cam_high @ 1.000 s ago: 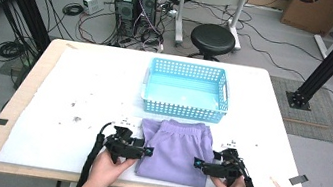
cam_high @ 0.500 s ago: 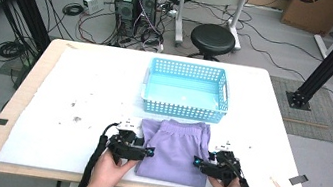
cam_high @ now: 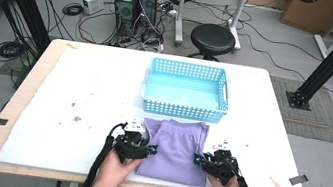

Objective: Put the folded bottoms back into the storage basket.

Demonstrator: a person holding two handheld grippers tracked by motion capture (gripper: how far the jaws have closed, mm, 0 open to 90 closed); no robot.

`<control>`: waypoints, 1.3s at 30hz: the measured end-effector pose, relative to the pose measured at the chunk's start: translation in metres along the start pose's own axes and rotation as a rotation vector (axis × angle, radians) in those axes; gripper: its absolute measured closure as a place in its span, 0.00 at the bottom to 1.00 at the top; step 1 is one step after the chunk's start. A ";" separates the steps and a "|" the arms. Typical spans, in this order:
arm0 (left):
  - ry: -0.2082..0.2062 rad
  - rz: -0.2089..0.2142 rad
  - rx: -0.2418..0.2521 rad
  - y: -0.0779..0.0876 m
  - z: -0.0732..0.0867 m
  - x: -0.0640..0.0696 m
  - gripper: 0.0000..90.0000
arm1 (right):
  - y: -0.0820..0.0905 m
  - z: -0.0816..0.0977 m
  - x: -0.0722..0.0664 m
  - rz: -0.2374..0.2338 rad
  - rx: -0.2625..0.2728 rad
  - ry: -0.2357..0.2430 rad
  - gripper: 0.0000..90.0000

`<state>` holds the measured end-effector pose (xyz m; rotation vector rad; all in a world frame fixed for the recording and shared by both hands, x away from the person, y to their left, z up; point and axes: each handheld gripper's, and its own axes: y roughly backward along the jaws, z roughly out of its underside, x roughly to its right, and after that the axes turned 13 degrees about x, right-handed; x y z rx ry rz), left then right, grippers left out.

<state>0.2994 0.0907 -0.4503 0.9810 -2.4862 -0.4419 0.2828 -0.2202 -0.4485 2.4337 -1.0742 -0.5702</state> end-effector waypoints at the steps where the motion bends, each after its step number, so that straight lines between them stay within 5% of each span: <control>1: 0.006 0.021 -0.012 0.000 -0.001 -0.002 0.79 | 0.000 0.000 0.000 -0.005 0.000 -0.004 0.89; 2: 0.019 0.035 -0.019 -0.002 -0.001 -0.003 0.90 | 0.000 0.000 0.000 -0.011 0.000 -0.012 0.91; 4: 0.015 0.044 -0.020 -0.002 -0.002 -0.003 0.92 | 0.000 -0.001 0.001 -0.022 0.002 -0.007 0.92; 11: 0.004 0.093 0.039 0.006 -0.011 -0.006 0.95 | 0.009 -0.008 0.003 -0.041 0.055 -0.001 0.94; 17: -0.018 0.145 0.108 0.023 -0.035 -0.004 0.95 | 0.022 -0.026 0.003 -0.047 0.114 0.016 0.95; 23: -0.055 0.157 0.148 0.034 -0.059 0.000 0.95 | 0.033 -0.045 -0.001 -0.047 0.168 0.042 0.95; 32: -0.057 0.187 0.203 0.044 -0.089 -0.003 0.95 | 0.049 -0.079 0.000 -0.051 0.235 0.068 0.95; 39: -0.094 0.161 0.235 0.047 -0.117 -0.009 0.95 | 0.048 -0.109 0.005 -0.047 0.260 0.090 0.95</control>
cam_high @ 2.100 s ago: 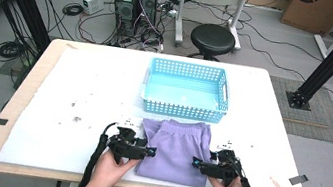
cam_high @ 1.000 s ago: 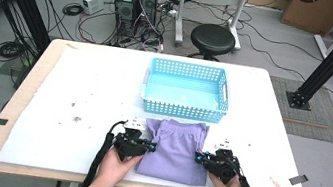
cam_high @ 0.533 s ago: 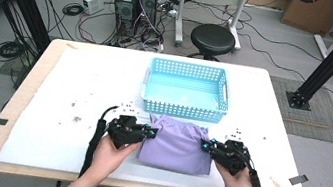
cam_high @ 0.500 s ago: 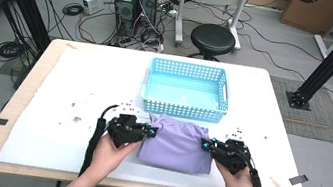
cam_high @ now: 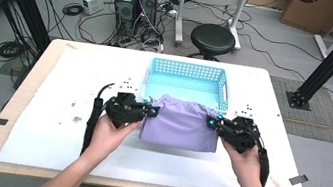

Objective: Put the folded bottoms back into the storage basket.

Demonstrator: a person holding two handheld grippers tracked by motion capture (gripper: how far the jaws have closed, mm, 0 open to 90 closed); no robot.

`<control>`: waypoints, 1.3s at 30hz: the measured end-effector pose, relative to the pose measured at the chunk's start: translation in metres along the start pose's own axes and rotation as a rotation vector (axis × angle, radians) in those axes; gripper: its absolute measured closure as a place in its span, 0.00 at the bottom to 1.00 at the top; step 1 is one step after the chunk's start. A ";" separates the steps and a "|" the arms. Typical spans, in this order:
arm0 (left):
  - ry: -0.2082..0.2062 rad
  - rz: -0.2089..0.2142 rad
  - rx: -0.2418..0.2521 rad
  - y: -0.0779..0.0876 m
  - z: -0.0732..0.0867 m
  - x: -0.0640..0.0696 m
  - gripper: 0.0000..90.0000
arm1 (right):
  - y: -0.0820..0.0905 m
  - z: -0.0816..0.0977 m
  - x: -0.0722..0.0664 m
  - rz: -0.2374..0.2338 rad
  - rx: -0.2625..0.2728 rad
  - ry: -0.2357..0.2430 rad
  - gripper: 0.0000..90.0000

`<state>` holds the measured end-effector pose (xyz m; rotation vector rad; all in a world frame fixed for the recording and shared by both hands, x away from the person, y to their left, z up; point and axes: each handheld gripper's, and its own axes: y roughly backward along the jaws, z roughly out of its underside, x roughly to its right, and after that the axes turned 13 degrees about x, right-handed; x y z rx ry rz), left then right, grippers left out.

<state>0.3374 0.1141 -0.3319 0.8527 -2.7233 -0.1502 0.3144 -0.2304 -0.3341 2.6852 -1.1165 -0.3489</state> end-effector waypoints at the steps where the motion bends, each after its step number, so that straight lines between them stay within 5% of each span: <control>1: -0.002 -0.003 0.004 -0.001 -0.004 -0.002 0.95 | -0.003 -0.004 0.002 0.003 0.002 0.000 0.95; 17: -0.101 -0.065 0.011 -0.033 -0.044 -0.034 0.95 | -0.041 -0.045 0.036 0.048 0.004 0.048 0.95; 24: -0.088 -0.087 0.024 -0.050 -0.049 -0.054 0.95 | -0.060 -0.053 0.055 0.057 0.008 0.047 0.95; 27: -0.122 -0.113 0.015 -0.058 -0.050 -0.060 0.95 | -0.068 -0.055 0.063 0.064 0.001 0.047 0.94; 39: -0.133 -0.164 0.001 -0.091 -0.046 -0.089 0.95 | -0.101 -0.056 0.089 0.105 -0.029 0.071 0.94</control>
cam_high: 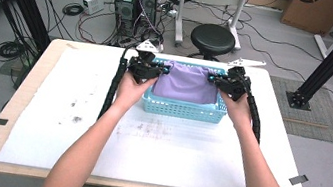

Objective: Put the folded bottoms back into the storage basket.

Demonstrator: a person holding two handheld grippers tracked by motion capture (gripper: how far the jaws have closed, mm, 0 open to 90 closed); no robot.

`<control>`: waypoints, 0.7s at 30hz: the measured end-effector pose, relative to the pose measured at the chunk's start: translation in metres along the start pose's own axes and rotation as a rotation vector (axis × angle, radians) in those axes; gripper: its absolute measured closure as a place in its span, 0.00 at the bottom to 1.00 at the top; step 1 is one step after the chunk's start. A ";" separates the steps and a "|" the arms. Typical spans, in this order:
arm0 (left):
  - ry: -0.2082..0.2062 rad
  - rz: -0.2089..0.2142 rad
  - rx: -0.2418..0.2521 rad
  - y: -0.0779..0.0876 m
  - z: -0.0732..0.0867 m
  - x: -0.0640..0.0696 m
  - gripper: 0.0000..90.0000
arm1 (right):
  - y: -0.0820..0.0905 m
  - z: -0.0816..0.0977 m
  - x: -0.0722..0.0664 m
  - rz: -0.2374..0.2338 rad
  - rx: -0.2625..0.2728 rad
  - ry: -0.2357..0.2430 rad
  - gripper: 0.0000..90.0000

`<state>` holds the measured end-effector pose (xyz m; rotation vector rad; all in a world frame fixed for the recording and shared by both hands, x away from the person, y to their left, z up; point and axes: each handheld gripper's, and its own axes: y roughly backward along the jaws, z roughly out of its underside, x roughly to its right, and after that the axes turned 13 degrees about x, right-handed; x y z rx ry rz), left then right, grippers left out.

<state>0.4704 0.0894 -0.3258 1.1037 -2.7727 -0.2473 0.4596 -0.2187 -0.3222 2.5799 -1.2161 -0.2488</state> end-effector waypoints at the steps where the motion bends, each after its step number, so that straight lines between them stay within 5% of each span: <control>1: -0.009 -0.007 0.000 -0.003 0.002 -0.002 0.95 | -0.003 0.001 0.001 0.004 -0.006 0.001 0.94; 19: -0.033 -0.061 -0.108 -0.034 0.029 -0.015 0.94 | -0.041 0.023 0.019 0.053 -0.107 -0.013 0.94; 21: -0.048 -0.099 -0.130 -0.037 0.032 -0.015 0.85 | -0.043 0.025 0.019 0.065 -0.131 0.000 0.90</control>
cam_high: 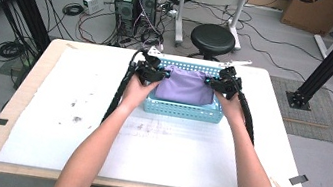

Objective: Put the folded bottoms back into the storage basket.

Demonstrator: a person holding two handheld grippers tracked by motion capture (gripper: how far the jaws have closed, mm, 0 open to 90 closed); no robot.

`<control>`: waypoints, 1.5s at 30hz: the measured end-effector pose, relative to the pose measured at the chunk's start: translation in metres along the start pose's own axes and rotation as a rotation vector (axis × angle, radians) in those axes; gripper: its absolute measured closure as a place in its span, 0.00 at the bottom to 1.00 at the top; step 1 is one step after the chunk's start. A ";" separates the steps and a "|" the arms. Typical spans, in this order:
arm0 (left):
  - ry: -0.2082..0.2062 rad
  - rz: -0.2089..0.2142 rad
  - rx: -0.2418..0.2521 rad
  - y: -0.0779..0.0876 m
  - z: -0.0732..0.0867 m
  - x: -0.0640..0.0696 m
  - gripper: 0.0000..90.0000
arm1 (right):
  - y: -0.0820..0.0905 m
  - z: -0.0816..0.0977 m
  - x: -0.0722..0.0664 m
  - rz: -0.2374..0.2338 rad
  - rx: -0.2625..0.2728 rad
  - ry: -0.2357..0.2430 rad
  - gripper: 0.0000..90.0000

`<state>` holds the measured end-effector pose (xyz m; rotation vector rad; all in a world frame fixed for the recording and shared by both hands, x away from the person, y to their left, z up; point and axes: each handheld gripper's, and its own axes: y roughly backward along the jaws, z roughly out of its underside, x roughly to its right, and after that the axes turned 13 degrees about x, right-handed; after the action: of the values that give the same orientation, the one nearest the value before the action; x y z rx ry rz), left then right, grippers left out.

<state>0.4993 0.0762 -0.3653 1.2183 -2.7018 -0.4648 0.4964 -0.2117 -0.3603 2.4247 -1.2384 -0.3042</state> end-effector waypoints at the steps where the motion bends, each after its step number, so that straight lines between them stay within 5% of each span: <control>1: -0.010 -0.017 -0.014 -0.001 0.001 0.000 0.74 | -0.001 0.001 0.000 0.013 -0.009 0.002 0.82; 2: -0.020 -0.027 -0.025 -0.002 0.002 0.000 0.63 | -0.002 0.001 0.001 0.029 -0.017 -0.003 0.76; 6: -0.021 -0.068 -0.012 0.007 0.002 -0.003 0.48 | 0.004 0.002 0.006 0.050 -0.016 -0.031 0.56; 14: -0.050 -0.058 0.056 0.055 0.003 0.000 0.43 | 0.038 -0.005 0.004 0.072 0.045 -0.002 0.48; 27: -0.042 0.050 0.175 0.135 0.029 0.022 0.38 | 0.093 0.017 -0.024 -0.026 0.152 0.036 0.45; 45: -0.031 0.175 0.220 0.179 0.080 0.054 0.31 | 0.149 0.079 -0.056 -0.166 0.242 0.070 0.36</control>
<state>0.3177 0.1650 -0.3807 1.0144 -2.9149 -0.1683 0.3265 -0.2648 -0.3644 2.7265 -1.1006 -0.1195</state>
